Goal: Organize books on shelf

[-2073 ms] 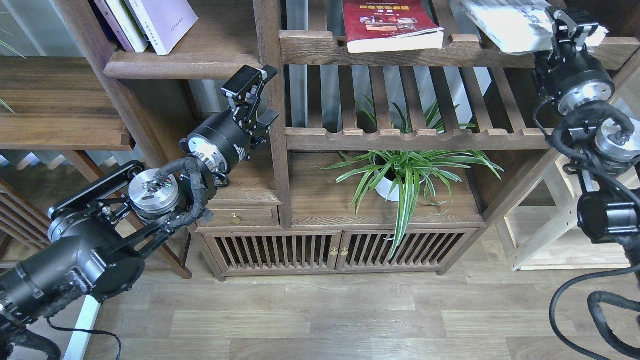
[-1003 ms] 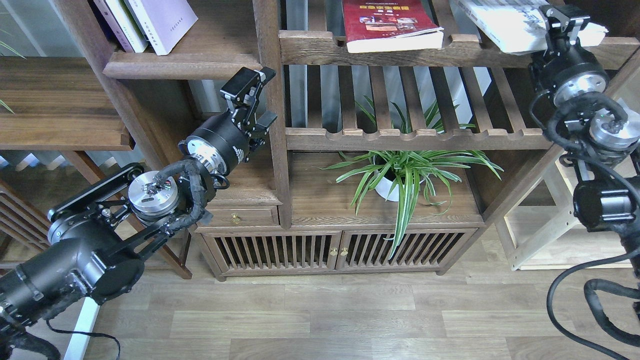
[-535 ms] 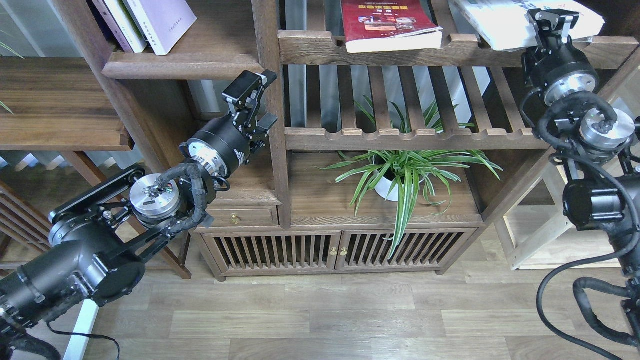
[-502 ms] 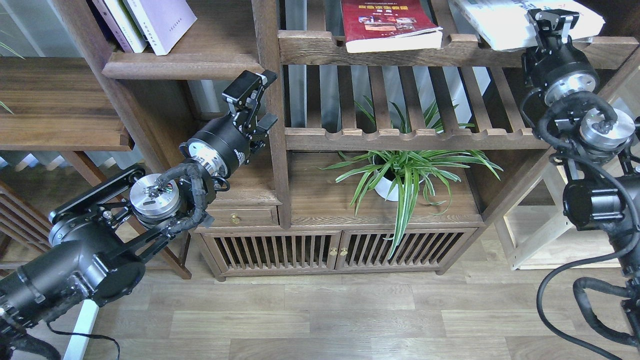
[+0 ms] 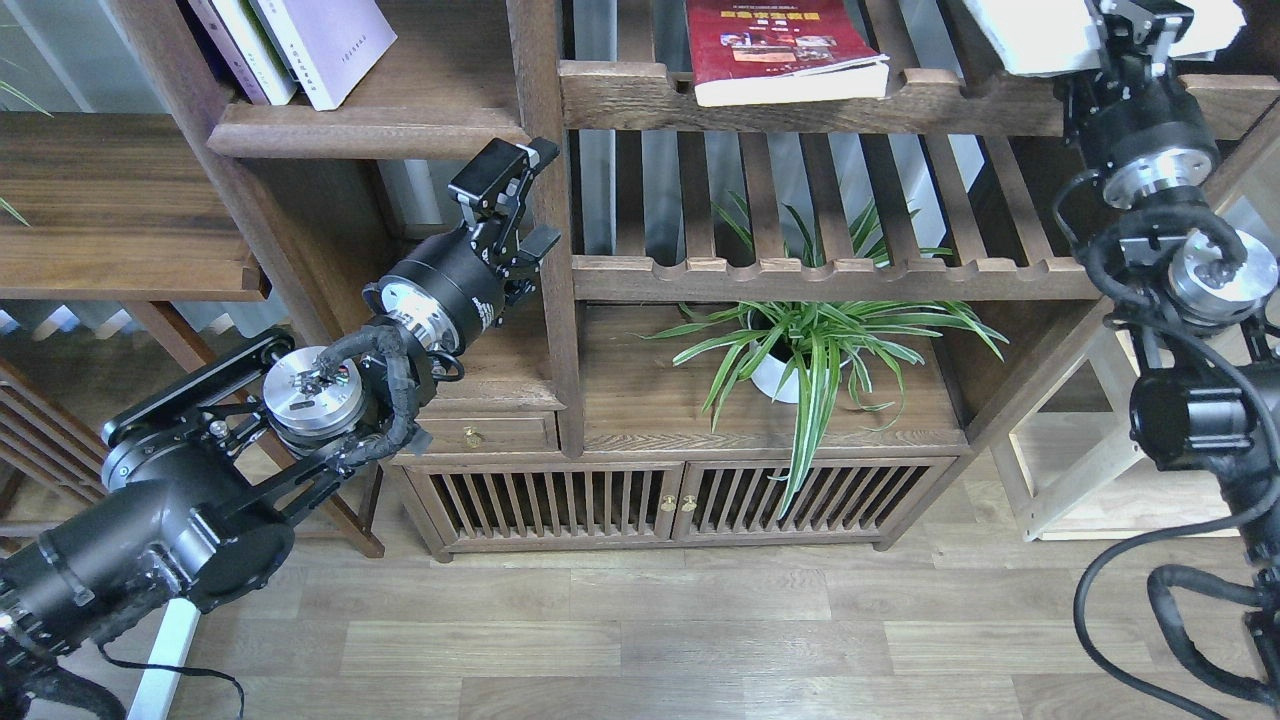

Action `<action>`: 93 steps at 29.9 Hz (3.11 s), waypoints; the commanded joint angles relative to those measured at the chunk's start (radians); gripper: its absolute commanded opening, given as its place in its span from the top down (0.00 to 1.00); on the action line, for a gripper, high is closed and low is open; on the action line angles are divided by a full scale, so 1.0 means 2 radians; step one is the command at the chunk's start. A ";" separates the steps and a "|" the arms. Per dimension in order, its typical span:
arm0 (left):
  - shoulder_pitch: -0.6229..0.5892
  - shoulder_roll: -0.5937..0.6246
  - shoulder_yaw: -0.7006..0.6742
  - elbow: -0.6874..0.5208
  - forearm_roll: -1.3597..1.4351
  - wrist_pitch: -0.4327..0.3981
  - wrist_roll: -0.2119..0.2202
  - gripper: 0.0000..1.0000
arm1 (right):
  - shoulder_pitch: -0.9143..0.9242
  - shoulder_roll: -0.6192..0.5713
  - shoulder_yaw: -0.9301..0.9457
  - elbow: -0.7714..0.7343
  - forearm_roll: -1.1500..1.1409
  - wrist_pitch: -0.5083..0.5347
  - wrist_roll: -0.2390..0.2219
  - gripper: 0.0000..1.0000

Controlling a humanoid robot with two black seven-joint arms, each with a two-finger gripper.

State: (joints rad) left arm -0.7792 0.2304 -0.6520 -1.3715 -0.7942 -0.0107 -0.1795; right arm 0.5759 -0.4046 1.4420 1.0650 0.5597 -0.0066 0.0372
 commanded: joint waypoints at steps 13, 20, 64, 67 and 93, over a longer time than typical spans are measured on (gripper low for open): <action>0.000 -0.001 -0.004 -0.001 0.027 -0.005 -0.002 0.02 | -0.098 -0.032 0.038 0.062 0.003 0.077 -0.007 0.96; -0.001 0.000 -0.008 -0.001 0.031 -0.011 -0.002 0.02 | -0.147 -0.046 0.038 0.075 0.004 0.147 -0.009 0.96; 0.025 -0.002 -0.012 -0.017 0.182 -0.136 0.002 0.01 | -0.334 -0.075 0.075 0.112 0.001 0.248 -0.008 0.96; 0.025 -0.009 -0.012 -0.017 0.188 -0.143 0.002 0.01 | -0.343 -0.078 0.087 0.114 0.001 0.248 -0.008 0.96; 0.026 -0.076 -0.011 -0.016 0.245 -0.145 0.003 0.01 | -0.493 -0.093 0.151 0.129 -0.005 0.248 -0.007 0.97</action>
State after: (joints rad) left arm -0.7283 0.1073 -0.6766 -1.4036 -0.3223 -0.3007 -0.1732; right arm -0.3782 -0.5954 1.7509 1.3221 0.5517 0.4885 0.0233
